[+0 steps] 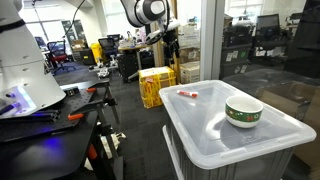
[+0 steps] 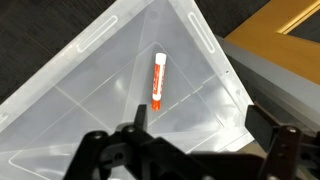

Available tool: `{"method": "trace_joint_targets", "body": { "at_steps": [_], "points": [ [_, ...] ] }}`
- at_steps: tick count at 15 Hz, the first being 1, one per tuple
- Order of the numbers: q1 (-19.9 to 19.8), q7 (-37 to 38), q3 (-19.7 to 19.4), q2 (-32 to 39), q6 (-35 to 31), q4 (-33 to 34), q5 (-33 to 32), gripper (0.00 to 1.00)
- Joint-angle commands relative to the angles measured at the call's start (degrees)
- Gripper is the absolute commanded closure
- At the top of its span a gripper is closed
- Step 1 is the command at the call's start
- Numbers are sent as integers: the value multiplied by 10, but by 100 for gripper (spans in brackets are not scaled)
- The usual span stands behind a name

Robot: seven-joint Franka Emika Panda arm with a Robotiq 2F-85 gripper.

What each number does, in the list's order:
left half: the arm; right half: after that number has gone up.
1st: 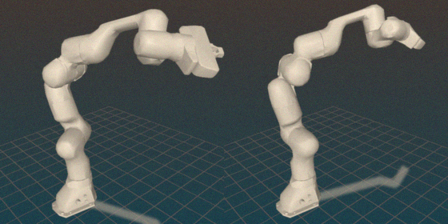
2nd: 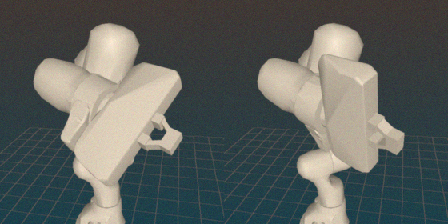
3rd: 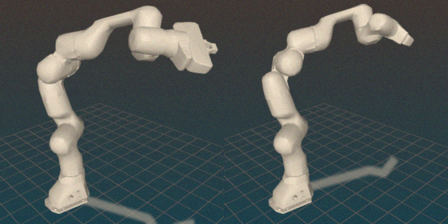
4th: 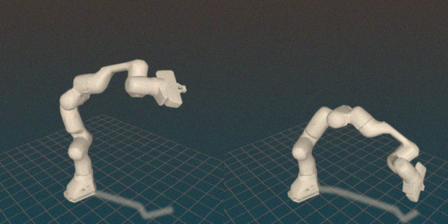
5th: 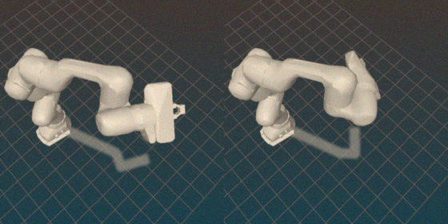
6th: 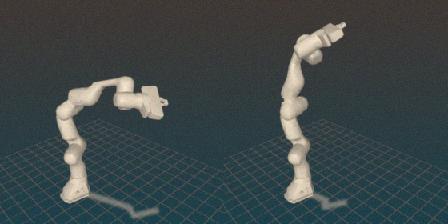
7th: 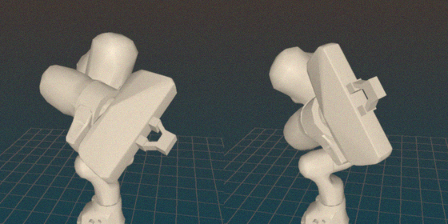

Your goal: Put the orange marker in the bowl

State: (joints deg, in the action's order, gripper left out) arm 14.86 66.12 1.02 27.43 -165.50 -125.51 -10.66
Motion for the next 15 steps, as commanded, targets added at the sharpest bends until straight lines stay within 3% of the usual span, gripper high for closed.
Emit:
{"method": "trace_joint_targets", "body": {
  "at_steps": [1, 15],
  "points": [
    [27, -19, -18, 33, -12, 16, 42, 0],
    [30, -97, -43, 107, -21, 50, 83, 0]
  ]
}}
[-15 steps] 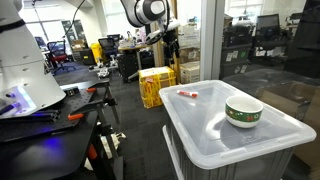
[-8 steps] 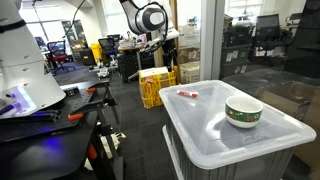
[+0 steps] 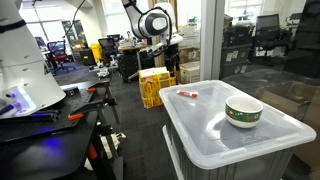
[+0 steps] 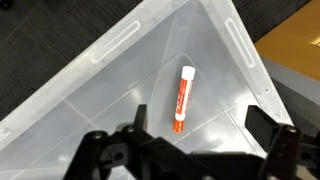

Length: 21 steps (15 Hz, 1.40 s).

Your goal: Put the orange marker in the bowl

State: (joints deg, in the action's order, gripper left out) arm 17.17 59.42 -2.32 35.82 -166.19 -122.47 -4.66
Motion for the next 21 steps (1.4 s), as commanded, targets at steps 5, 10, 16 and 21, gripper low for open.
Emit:
{"method": "trace_joint_targets", "body": {
  "at_steps": [5, 10, 16, 21],
  "points": [
    [10, -56, -19, 55, -12, 52, 30, 0],
    [-3, -69, -12, 88, 5, 92, 55, 0],
    [-5, -80, -15, 130, 20, 137, 78, 0],
    [-10, -90, -14, 160, 33, 165, 89, 0]
  ]
}}
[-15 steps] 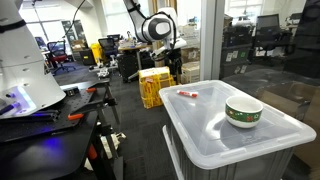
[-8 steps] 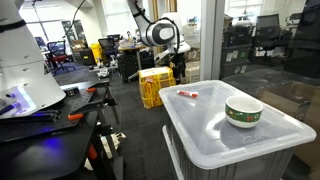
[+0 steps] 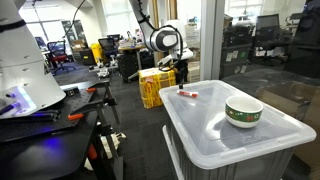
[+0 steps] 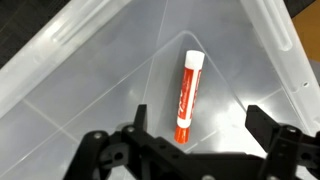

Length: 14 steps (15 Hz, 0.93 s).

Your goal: Put the orange marker in the bowl

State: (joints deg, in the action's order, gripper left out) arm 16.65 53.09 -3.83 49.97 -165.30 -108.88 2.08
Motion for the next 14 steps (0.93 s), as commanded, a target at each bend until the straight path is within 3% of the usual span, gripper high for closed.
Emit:
{"method": "trace_joint_targets", "body": {
  "at_steps": [1, 8, 14],
  "points": [
    [-7, -28, 3, 23, 23, 33, 23, 0],
    [-30, -62, 27, 45, 35, 67, 45, 0],
    [-41, -87, 36, 59, 88, 101, 64, 0]
  ]
}}
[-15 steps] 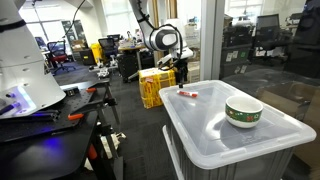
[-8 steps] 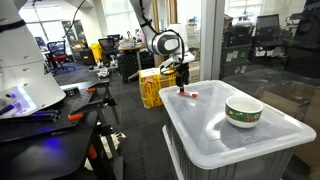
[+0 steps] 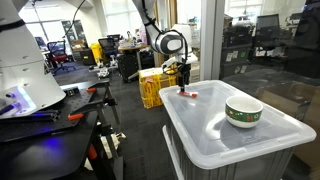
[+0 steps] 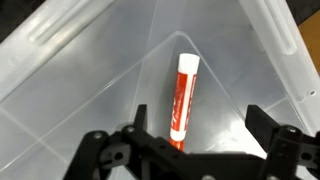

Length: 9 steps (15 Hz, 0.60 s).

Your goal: Put the orange marker in the bowl

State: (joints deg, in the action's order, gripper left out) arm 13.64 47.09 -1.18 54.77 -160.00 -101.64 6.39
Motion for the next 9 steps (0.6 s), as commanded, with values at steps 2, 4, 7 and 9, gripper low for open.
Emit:
{"method": "trace_joint_targets", "body": {
  "at_steps": [2, 4, 7, 9],
  "points": [
    [-9, -30, 6, 17, 45, 39, 19, 0],
    [-6, -29, 2, 26, 41, 47, 17, 0],
    [-5, -27, 1, 40, 41, 60, 16, 0],
    [-5, -27, 1, 47, 41, 67, 17, 0]
  ]
}}
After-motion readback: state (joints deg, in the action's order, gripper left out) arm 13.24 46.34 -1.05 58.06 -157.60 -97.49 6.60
